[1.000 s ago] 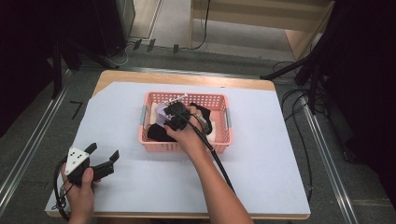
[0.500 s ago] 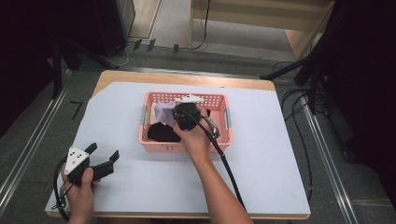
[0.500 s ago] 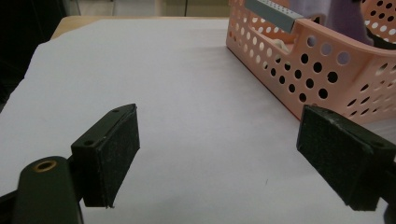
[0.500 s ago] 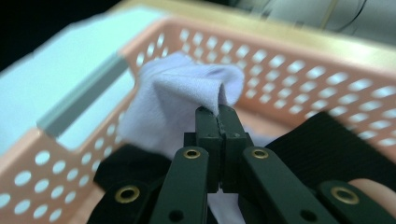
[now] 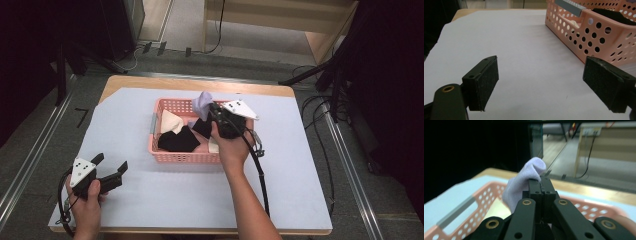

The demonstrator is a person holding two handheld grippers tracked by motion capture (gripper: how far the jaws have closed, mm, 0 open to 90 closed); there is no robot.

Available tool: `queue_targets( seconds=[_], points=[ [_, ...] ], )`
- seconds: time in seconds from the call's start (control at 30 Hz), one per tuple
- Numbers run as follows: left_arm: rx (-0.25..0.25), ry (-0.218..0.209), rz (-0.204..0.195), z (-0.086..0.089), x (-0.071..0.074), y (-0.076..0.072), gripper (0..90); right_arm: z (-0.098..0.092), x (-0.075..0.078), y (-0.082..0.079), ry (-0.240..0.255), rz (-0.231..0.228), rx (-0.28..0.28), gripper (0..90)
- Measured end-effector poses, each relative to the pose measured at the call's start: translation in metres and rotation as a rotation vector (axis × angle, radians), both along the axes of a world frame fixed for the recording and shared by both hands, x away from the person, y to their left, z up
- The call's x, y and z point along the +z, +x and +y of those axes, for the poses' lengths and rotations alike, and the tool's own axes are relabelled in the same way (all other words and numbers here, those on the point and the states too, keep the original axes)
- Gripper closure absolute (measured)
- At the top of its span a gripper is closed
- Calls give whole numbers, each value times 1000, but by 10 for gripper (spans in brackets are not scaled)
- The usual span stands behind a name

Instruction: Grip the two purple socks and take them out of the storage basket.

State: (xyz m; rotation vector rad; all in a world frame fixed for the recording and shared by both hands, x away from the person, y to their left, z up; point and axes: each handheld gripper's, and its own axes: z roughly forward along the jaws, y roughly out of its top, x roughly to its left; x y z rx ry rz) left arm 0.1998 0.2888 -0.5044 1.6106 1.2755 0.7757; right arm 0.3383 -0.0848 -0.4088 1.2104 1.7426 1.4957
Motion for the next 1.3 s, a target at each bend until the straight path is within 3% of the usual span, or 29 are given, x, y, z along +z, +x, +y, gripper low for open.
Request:
queue_targets(
  seconds=[0.17,0.4,0.6,0.77,0.87,0.93,1.03,1.17,1.3],
  points=[
    [0,1,3,0,0,0,143,-27,12,-6,13,-83,-74,900],
    [-1,0,-1,0,0,0,143,-72,12,-12,34,-91,-179,900],
    [0,3,-2,0,0,0,143,-108,-5,-17,22,-44,-262,900],
    [1,-1,-4,-1,0,0,143,-130,-31,-21,22,43,-320,890],
    [2,2,-2,-1,0,0,143,-139,-43,-22,49,96,-382,734],
    [3,2,-1,-1,0,0,143,-139,-45,-23,56,99,-384,655],
    [7,5,1,-1,0,0,143,-128,-39,-24,61,57,-342,587],
    [5,5,1,-1,0,0,143,-100,-30,-18,6,31,-267,575],
    [1,3,1,-1,0,0,143,-70,-27,-12,-24,36,-203,603]
  ],
)
